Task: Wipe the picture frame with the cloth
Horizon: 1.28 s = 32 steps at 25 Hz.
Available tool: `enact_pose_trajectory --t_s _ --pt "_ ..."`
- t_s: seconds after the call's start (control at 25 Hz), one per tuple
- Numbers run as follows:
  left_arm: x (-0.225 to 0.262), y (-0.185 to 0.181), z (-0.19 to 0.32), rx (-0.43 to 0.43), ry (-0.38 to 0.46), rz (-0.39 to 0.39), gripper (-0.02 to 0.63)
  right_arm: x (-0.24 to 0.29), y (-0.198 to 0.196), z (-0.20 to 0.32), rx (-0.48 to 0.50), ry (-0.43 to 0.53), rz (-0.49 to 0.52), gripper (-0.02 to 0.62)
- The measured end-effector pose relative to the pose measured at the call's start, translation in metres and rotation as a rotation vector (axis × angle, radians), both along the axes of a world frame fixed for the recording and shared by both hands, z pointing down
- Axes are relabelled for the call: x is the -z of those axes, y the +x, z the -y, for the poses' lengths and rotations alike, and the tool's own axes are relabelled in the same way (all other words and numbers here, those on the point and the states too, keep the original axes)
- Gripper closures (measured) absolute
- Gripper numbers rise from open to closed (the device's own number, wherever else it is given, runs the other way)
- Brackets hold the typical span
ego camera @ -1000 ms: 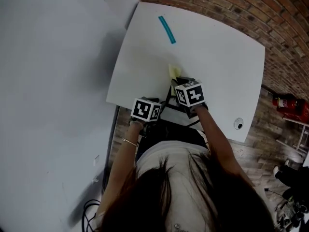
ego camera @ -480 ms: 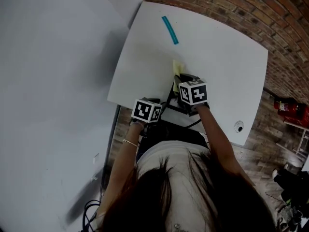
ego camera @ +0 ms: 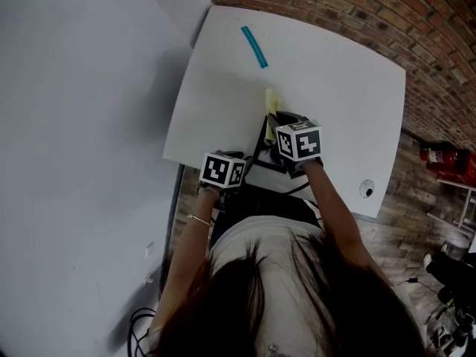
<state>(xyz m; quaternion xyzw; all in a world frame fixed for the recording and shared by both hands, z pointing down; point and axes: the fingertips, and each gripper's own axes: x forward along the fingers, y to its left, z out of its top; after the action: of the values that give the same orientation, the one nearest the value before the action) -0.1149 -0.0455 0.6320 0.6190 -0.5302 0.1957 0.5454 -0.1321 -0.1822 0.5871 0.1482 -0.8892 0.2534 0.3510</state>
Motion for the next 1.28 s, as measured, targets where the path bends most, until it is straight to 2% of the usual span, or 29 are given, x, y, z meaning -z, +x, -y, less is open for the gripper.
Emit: enact_pose_trajectory --t_s 0.44,0.92,1.28 --pt "-0.001 0.000 0.000 -0.011 0.005 0.000 0.469 0.008 0.034 -0.001 -0.063 0.026 -0.019 0.552" --pt "0.001 -0.002 -0.003 0.005 0.065 0.019 0.469 0.019 0.074 -0.013 -0.115 0.066 -0.039 0.552" --pt "0.003 -0.001 -0.002 -0.005 0.092 0.064 0.468 0.026 0.103 -0.025 -0.159 0.093 -0.046 0.552"
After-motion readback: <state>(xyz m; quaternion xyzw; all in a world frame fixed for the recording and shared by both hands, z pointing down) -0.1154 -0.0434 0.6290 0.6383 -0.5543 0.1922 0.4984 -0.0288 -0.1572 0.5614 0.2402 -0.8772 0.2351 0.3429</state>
